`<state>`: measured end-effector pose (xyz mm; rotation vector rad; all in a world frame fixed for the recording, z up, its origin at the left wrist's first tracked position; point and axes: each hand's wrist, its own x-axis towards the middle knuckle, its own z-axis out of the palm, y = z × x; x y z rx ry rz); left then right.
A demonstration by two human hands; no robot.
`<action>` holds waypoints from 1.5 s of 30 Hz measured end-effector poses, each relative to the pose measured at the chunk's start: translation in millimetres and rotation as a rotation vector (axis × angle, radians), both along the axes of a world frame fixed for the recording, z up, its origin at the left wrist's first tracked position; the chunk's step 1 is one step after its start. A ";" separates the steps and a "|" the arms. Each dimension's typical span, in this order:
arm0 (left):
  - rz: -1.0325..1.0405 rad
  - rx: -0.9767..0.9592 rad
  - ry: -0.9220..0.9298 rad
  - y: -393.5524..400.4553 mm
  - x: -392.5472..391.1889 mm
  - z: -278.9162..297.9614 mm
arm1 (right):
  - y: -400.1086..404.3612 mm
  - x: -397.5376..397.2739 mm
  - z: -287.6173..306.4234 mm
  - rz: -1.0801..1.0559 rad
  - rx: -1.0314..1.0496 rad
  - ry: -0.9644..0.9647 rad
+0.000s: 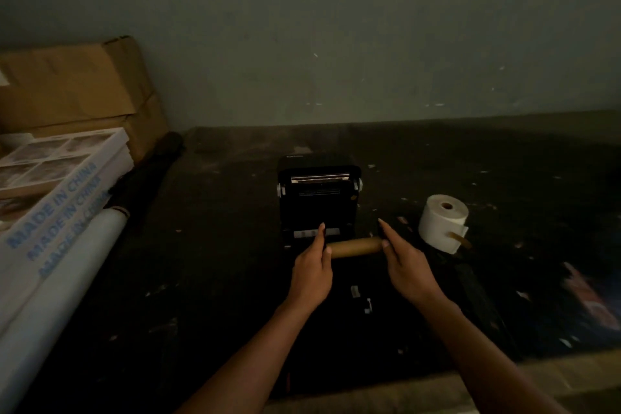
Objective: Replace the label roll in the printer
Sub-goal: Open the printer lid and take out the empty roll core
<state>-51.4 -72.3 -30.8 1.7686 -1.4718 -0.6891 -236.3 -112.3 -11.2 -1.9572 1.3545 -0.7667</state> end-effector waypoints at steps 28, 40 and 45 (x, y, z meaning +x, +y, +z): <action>0.253 0.338 0.651 -90.2 -144.8 -55.6 | -102.4 -147.7 -77.2 -0.241 0.600 -0.722; 0.383 0.293 0.132 -85.2 -151.3 -79.0 | -114.2 -158.9 -103.0 -0.280 0.719 -0.713; 0.352 0.323 -0.022 -82.1 -155.7 -88.2 | -112.5 -162.0 -103.8 -0.310 0.737 -0.707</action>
